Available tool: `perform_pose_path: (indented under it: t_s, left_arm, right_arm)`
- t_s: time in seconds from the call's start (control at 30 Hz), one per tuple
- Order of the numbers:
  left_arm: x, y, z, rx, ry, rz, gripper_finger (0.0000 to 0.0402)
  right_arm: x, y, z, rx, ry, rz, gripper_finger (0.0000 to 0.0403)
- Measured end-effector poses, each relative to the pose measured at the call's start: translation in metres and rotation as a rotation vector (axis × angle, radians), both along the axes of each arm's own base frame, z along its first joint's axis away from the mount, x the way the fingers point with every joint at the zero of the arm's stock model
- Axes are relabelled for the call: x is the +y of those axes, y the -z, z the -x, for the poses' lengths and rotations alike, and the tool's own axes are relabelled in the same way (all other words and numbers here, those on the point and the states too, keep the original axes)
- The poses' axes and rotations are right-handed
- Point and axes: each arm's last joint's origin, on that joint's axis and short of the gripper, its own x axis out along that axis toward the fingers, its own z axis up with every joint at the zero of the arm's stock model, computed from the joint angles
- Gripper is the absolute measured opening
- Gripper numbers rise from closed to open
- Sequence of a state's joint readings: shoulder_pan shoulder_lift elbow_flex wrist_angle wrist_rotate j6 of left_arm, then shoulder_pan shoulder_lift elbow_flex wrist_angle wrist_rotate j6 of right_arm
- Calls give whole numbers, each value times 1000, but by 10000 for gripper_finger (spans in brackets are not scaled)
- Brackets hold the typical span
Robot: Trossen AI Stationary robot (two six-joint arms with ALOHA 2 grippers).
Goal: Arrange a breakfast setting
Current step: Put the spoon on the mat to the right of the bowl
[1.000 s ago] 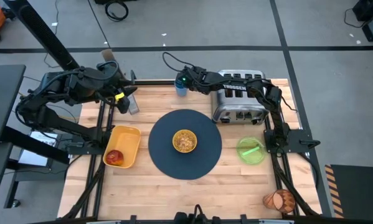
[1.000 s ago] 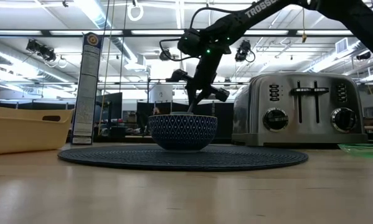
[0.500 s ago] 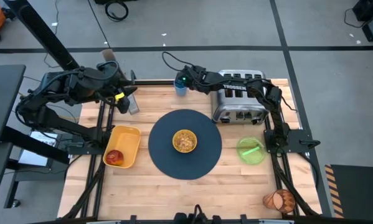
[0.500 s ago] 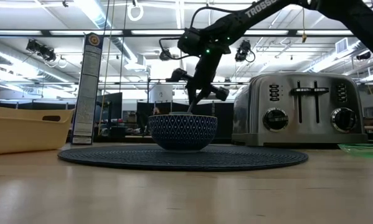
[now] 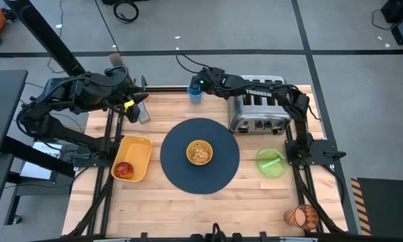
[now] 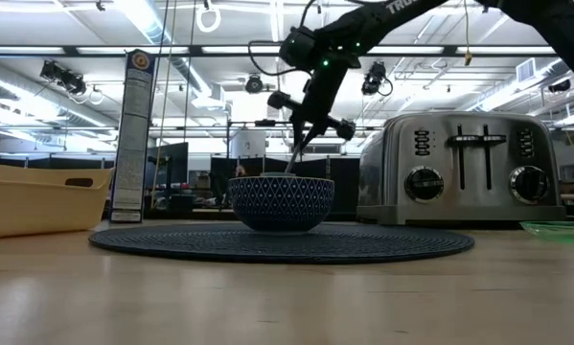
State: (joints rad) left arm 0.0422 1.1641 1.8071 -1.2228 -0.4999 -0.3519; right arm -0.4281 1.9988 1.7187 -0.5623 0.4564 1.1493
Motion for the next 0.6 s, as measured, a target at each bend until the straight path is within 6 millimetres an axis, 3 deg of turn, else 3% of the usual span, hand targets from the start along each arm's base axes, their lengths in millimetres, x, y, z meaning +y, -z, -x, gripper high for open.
perform_pose_path:
  t_s: [0.37,0.6]
  left_arm:
    - [0,0,0,-2,0,2,144]
    - [-4,-4,-3,-58,28,4,144]
  right_arm:
    - [22,-51,20,-16,-10,113,37]
    - [64,-85,34,-1,-26,202,37]
